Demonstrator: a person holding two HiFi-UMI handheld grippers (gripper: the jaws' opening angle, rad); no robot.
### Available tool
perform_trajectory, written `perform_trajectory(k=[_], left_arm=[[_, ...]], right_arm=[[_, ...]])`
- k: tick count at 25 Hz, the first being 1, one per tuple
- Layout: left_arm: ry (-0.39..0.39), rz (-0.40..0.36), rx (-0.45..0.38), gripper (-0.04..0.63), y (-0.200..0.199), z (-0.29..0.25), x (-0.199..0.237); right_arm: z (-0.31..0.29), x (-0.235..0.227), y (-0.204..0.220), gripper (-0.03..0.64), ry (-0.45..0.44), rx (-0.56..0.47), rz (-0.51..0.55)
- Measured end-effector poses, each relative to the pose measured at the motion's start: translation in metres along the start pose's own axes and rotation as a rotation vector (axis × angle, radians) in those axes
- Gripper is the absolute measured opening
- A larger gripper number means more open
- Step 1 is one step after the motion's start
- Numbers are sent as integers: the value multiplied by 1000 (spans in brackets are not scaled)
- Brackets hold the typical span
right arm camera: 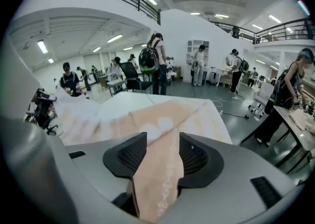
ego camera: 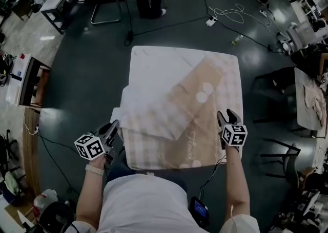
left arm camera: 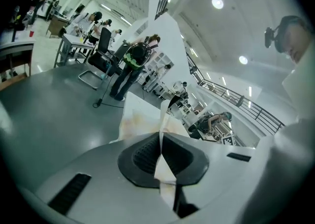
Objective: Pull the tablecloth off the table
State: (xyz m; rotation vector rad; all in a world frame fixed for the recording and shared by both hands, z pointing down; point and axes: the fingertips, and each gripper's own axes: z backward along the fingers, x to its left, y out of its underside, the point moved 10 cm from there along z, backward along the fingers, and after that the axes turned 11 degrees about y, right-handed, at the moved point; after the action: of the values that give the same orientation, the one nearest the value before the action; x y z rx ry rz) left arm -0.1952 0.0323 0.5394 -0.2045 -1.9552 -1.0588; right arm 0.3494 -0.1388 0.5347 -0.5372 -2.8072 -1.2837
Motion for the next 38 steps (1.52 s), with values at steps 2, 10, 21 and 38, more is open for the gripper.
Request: perform_trajectory(k=[2, 10, 21, 38], left_arm=[[-25, 2, -14, 12, 6, 4, -7], [-103, 18, -53, 12, 33, 16, -26], [-132, 45, -63, 12, 39, 22, -32], [-48, 15, 61, 12, 11, 10, -17]], right_arm=[[-24, -16, 8, 195, -4, 54, 55], [-101, -54, 28, 227, -93, 234, 80], [-126, -61, 37, 227, -114, 333, 111], [-96, 2, 55, 35, 21, 335, 220]])
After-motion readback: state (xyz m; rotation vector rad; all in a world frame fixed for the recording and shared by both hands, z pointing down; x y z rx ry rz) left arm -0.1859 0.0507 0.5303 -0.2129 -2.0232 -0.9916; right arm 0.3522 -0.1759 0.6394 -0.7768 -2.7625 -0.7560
